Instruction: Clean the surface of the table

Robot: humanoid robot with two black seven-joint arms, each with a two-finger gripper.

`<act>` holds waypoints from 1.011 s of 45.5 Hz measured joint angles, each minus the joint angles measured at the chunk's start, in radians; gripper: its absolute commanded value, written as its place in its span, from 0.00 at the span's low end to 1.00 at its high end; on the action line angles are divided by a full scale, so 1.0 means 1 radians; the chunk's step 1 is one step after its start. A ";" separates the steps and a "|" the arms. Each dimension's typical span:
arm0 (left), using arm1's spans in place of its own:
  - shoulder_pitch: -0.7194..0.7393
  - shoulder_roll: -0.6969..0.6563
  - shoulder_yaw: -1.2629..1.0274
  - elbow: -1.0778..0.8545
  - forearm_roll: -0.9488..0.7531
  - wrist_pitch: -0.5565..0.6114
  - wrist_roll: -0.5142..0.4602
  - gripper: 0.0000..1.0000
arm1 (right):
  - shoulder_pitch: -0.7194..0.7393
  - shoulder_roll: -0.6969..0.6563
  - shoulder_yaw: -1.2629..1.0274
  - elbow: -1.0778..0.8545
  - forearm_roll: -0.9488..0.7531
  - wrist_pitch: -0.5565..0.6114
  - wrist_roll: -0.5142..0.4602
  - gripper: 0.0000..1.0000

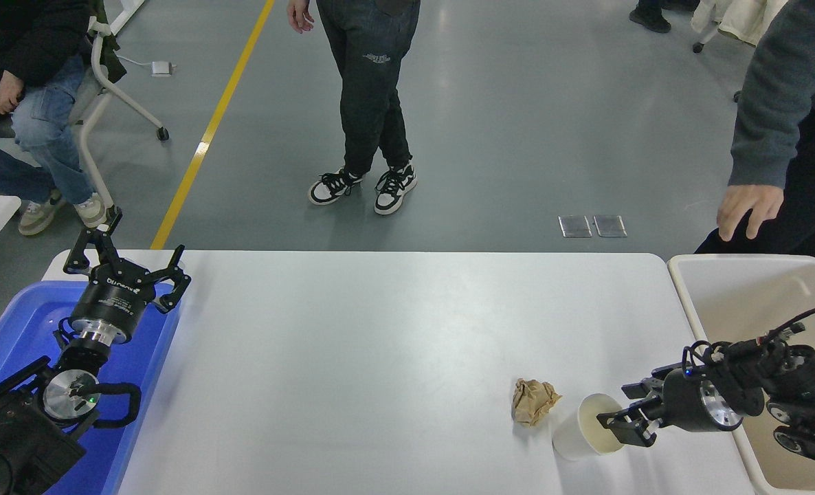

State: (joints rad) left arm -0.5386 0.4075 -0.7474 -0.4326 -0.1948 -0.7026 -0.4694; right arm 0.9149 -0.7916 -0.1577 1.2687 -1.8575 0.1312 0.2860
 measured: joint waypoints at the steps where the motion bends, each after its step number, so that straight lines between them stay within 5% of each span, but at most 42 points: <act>1: 0.000 0.000 0.000 0.000 0.000 0.000 0.000 1.00 | -0.001 0.000 0.000 -0.001 0.000 0.000 0.000 0.00; 25: 0.000 0.000 0.000 0.000 0.000 0.000 0.000 1.00 | 0.044 -0.013 0.004 -0.008 0.019 0.002 0.061 0.00; 46: 0.000 0.000 0.000 0.000 0.000 0.000 0.000 1.00 | 0.198 -0.216 0.003 0.173 0.039 0.057 0.099 0.00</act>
State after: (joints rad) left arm -0.5386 0.4078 -0.7475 -0.4326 -0.1949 -0.7026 -0.4694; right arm 1.1133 -1.0081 -0.1549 1.4413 -1.8180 0.1887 0.3849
